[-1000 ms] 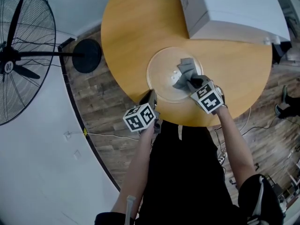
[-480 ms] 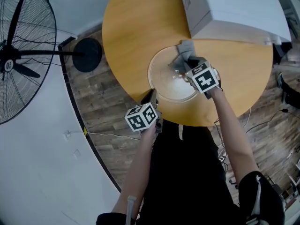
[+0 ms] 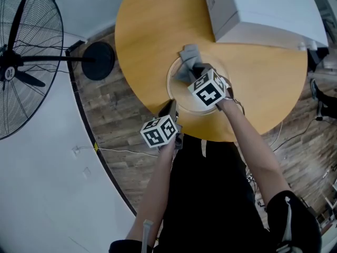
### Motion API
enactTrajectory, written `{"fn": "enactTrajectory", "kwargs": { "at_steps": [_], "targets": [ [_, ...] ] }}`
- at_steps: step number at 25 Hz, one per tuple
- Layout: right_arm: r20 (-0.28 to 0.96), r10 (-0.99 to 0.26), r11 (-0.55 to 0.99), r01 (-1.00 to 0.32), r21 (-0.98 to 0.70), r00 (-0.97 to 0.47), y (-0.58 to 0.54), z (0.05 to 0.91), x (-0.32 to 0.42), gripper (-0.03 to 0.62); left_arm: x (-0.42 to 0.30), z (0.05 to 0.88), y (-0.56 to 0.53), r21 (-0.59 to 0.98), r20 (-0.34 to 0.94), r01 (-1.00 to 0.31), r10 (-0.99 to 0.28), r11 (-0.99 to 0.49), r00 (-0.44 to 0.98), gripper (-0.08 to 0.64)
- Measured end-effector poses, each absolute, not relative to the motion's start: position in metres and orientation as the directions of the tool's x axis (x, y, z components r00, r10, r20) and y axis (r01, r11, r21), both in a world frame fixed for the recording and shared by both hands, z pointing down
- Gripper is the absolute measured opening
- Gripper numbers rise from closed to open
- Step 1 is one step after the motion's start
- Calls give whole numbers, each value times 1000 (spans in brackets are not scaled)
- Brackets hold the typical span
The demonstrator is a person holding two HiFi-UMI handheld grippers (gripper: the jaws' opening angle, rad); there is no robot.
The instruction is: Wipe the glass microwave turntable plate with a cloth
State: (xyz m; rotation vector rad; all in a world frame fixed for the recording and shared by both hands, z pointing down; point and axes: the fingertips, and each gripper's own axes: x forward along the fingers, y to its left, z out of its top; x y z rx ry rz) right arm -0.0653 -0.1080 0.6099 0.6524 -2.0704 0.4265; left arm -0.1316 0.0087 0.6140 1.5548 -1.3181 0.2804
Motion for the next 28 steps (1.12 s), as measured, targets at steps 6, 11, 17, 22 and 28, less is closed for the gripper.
{"fn": "enactTrajectory", "kwargs": {
  "at_steps": [6, 11, 17, 22, 28],
  "targets": [
    [844, -253, 852, -522, -38, -474, -61, 612, -82, 21, -132, 614, 10, 532, 720, -836, -591, 135, 363, 38],
    [832, -230, 885, -464, -37, -504, -29, 611, -81, 23, -133, 613, 9, 532, 721, -836, -589, 134, 364, 38],
    [817, -287, 871, -491, 6, -499, -46, 612, -48, 23, -132, 613, 9, 530, 721, -838, -591, 132, 363, 38],
    [820, -338, 846, -530, 51, -462, -80, 610, -18, 25, -131, 614, 9, 529, 721, -840, -589, 125, 366, 38],
    [829, -405, 782, -616, 95, -386, -107, 609, 19, 25, -132, 614, 9, 526, 720, -842, -590, 121, 366, 41]
  ]
}}
